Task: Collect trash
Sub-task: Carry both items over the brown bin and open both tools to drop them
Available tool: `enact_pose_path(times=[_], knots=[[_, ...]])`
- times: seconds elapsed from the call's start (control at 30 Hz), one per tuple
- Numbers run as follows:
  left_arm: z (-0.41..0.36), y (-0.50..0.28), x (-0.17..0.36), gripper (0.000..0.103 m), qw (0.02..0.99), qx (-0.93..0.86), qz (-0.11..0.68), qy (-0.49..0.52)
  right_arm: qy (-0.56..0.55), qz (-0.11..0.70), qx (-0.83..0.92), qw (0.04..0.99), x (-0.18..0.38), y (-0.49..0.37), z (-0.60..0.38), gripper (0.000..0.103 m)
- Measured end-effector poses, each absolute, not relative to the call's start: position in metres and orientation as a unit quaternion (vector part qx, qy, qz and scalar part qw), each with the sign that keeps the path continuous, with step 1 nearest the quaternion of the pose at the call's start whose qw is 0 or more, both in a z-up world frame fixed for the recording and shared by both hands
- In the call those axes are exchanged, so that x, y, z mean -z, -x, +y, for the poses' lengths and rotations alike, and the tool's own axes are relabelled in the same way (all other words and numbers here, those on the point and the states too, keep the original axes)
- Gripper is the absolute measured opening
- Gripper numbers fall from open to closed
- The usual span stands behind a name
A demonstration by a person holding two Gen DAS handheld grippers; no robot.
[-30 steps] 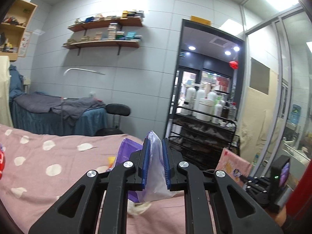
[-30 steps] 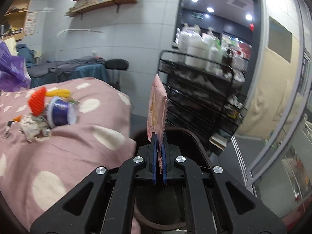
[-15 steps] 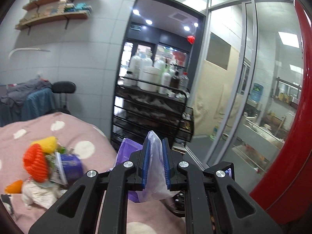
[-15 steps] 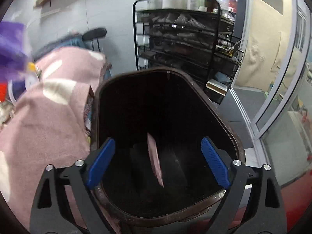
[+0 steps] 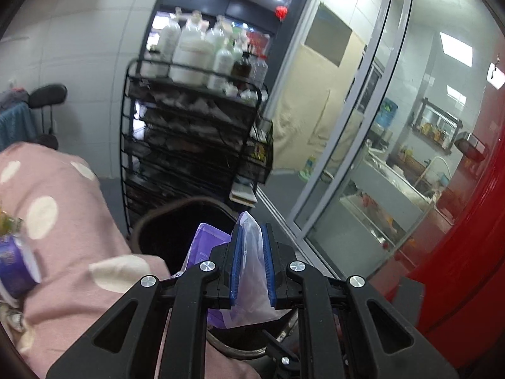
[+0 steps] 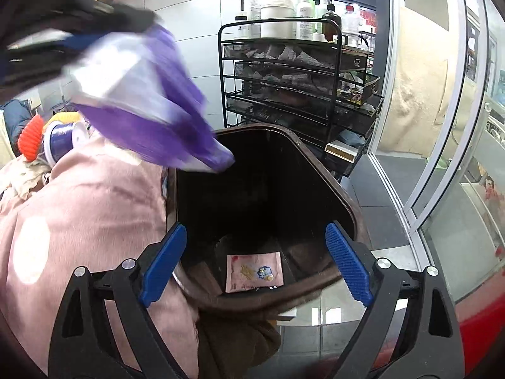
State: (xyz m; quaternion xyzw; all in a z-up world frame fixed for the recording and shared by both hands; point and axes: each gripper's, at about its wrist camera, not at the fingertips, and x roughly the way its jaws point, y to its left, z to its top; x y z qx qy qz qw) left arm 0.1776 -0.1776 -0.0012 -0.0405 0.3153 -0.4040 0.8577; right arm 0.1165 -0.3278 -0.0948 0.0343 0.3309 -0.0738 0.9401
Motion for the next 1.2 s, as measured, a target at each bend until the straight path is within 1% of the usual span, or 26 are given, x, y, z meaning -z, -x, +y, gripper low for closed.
enact_pose_path(times=[0.2,0.47,0.6,0.67,0.7,0.73,0.83,0.93,1.07,1.2], knots=[[-0.204,-0.192,0.023,0.014,0.835,0.415,0.362,0.022,-0.026,0.325,0.074,0.943,0.092,-0.098,-0.326,0.090],[-0.229,-0.206,0.043,0.015,0.813,0.414,0.410,-0.015,-0.035,0.323,0.068,0.943,0.088,-0.093,-0.325,0.090],[-0.231,-0.209,0.051,0.027,0.803,0.412,0.430,-0.027,-0.034,0.323,0.067,0.943,0.086,-0.091,-0.324,0.091],[-0.233,-0.211,0.054,0.043,0.803,0.403,0.437,-0.037,-0.034,0.323,0.067,0.943,0.085,-0.090,-0.324,0.092],[-0.233,-0.211,0.056,0.058,0.806,0.396,0.437,-0.044,-0.034,0.323,0.067,0.943,0.086,-0.090,-0.324,0.093],[-0.232,-0.210,0.056,0.069,0.809,0.392,0.436,-0.048,-0.034,0.323,0.067,0.943,0.085,-0.090,-0.324,0.093],[-0.230,-0.209,0.057,0.084,0.812,0.387,0.434,-0.053,-0.037,0.323,0.071,0.943,0.085,-0.090,-0.326,0.095],[-0.227,-0.205,0.054,0.089,0.820,0.380,0.423,-0.062,-0.042,0.326,0.072,0.942,0.085,-0.090,-0.328,0.097],[-0.220,-0.198,0.044,0.091,0.836,0.366,0.401,-0.073,-0.047,0.330,0.070,0.940,0.087,-0.092,-0.329,0.098],[-0.201,-0.185,0.025,0.095,0.868,0.340,0.354,-0.078,-0.047,0.333,0.066,0.940,0.088,-0.093,-0.328,0.098]])
